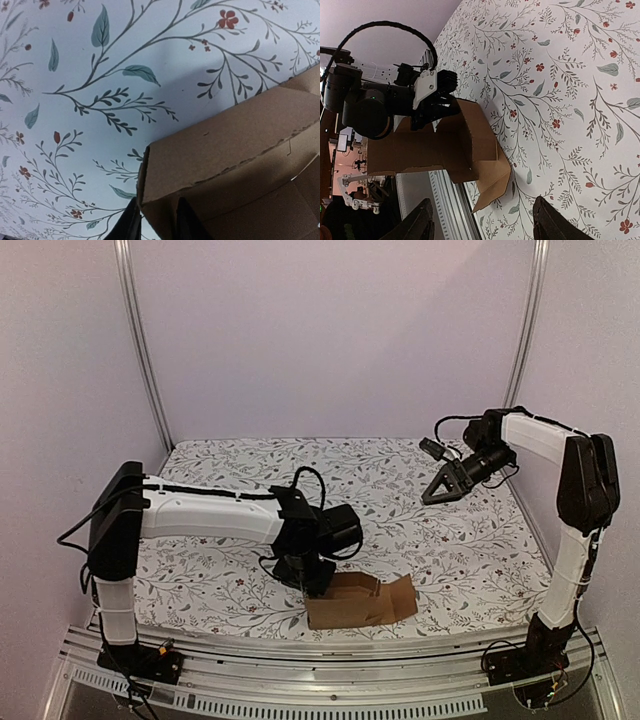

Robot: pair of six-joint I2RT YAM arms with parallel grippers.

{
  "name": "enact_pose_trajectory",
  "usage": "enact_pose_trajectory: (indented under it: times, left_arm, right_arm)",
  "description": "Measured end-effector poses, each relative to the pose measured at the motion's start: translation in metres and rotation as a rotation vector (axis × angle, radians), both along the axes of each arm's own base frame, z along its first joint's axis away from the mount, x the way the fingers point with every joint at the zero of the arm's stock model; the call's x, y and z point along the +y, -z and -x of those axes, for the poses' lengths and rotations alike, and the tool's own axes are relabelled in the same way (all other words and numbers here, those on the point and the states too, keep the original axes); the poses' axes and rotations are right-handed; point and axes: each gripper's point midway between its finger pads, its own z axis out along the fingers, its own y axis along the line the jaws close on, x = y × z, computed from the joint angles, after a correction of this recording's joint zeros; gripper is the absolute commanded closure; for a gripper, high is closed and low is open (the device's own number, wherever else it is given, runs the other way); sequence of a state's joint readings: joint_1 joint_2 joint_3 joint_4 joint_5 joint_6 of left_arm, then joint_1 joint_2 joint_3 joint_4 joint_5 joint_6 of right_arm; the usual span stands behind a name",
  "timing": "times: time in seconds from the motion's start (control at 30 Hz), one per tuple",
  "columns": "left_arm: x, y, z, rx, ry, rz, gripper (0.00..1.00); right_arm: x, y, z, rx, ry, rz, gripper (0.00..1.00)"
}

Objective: Fold the paper box

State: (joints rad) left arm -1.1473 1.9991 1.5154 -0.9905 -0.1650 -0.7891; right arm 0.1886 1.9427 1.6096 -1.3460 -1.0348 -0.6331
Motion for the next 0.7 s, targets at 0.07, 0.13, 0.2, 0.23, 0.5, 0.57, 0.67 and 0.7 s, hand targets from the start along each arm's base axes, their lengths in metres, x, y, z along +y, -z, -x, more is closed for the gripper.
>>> enact_pose_trajectory:
  times: [0.07, 0.13, 0.2, 0.23, 0.5, 0.57, 0.67, 0.7]
  left_arm:
    - [0.001, 0.001, 0.002, 0.01, -0.001, -0.005, 0.85]
    - [0.0, -0.003, 0.001, 0.009, 0.001, -0.004, 0.91]
    - [-0.004, -0.009, -0.002, -0.004, 0.008, 0.006, 0.98]
    - [-0.008, -0.014, -0.005, -0.016, 0.024, 0.011, 1.0]
    - [-0.033, -0.045, -0.041, -0.149, 0.144, 0.026, 1.0]
    - [-0.034, -0.043, -0.06, -0.177, 0.17, 0.008, 1.0]
    - [-0.036, -0.04, -0.089, -0.213, 0.194, -0.014, 0.92]
    - [-0.037, -0.041, -0.101, -0.227, 0.2, -0.016, 0.84]
  right_arm:
    - [0.0, 0.0, 0.0, -0.006, -0.002, -0.002, 0.34]
    - [0.0, 0.0, 0.0, -0.008, -0.004, -0.002, 0.34]
    - [0.0, 0.0, 0.0, -0.011, -0.007, -0.004, 0.34]
    - [0.0, 0.0, -0.001, -0.013, -0.008, -0.005, 0.34]
    - [0.002, -0.002, -0.001, -0.019, -0.012, -0.021, 0.34]
    - [0.002, -0.002, -0.001, -0.019, -0.012, -0.023, 0.35]
    - [0.002, -0.002, -0.001, -0.019, -0.011, -0.023, 0.35]
    - [0.002, -0.002, -0.001, -0.019, -0.011, -0.023, 0.35]
